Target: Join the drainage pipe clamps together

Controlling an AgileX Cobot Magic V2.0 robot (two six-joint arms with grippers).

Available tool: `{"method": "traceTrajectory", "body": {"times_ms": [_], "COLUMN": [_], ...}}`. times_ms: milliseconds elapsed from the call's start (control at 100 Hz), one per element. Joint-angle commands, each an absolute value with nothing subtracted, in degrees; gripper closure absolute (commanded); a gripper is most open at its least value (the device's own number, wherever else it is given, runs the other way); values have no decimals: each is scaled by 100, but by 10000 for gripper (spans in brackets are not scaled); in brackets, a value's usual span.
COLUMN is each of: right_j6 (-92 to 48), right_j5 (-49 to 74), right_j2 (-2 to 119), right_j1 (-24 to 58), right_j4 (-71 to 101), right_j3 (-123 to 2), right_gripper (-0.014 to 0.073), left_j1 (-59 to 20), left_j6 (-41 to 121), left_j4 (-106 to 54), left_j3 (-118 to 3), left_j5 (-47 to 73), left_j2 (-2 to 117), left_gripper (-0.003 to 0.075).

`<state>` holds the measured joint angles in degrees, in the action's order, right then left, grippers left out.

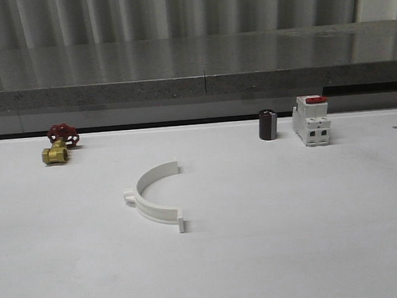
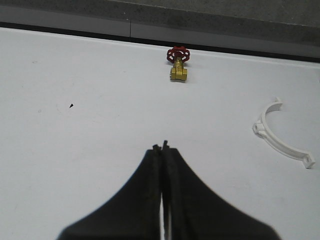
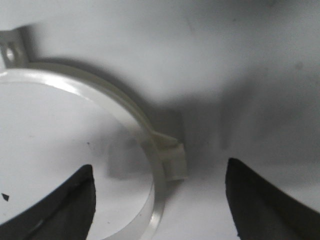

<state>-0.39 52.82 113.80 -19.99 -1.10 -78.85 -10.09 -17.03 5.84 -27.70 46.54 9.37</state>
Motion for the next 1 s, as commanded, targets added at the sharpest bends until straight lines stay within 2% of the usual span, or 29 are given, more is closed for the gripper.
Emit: {"method": "traceTrajectory", "body": {"times_ms": [0,50,190,260,650,990], "right_j6": [-118,-118,-118,-118,-37,1213], "right_j5": [5247,5269,5289,5275,5679,6122], "right_j2": [11167,11220,11306,11278,10518,10257], "right_j1": [-2030,-2030,-2030,-2030,-1795,-129], "right_j4": [-129,-129,-100,-86,414,392], "right_j3": [-8060,-8060,-8060,-8060,-8060,-8041], "right_gripper": [80,145,424,494,503,503], "left_j1": [-1007,-1007,-1007,-1007,-1007,-1007], "left_j6": [-1710,-1710,-1710,-1710,-1710,-1710], "left_j4": [627,627,627,627,627,627], "left_j3": [-2924,-2924,-2924,-2924,-2924,-2924], "left_j5": [4222,4222,4222,4222,4222,4222], "left_j2": [1002,1002,1002,1002,1002,1002], "left_gripper": [740,740,740,740,740,740]}}
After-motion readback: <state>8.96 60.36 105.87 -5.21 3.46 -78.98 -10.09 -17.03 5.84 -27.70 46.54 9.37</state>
